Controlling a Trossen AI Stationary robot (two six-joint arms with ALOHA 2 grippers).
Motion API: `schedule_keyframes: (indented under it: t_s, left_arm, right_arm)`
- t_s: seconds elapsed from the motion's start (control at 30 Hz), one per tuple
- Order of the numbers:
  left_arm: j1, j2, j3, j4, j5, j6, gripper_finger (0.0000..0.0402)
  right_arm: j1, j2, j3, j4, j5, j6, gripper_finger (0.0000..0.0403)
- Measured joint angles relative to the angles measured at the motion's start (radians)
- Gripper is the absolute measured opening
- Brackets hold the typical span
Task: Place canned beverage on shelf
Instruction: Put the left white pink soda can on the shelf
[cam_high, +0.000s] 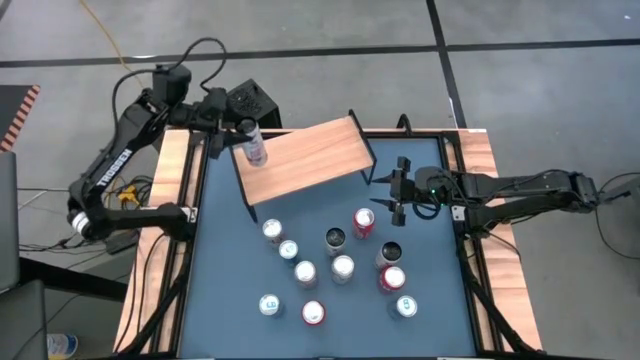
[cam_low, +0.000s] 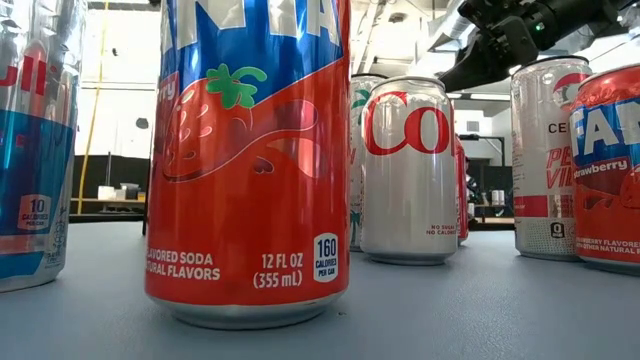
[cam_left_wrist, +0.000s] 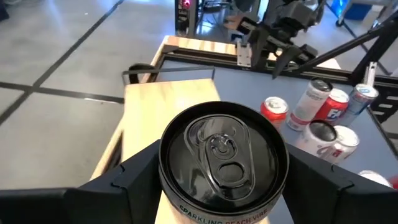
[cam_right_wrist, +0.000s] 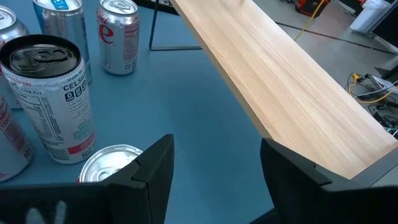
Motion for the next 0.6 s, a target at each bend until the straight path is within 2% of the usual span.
schedule_keyframes:
  t_s: [0.13, 0.37, 0.47, 0.6]
  left_arm:
    - [0.053, 0.001, -0.073, 0.054, 0.067, 0.026, 0.025]
    - [0.072, 0.001, -0.169, 0.142, 0.085, 0.071, 0.0251]
    - [0.07, 0.001, -0.179, 0.186, 0.087, 0.054, 0.0251]
    - [0.042, 0.001, -0.179, 0.354, 0.088, -0.031, 0.0251]
  right_arm:
    - [0.0, 0.0, 0.0, 0.0, 0.0, 0.019, 0.0227]
    - [-0.007, 0.0, 0.0, 0.0, 0.0, 0.019, 0.0227]
    - [-0.022, 0.0, 0.0, 0.0, 0.0, 0.022, 0.0227]
    - [-0.042, 0.0, 0.0, 0.001, 0.0, 0.023, 0.0227]
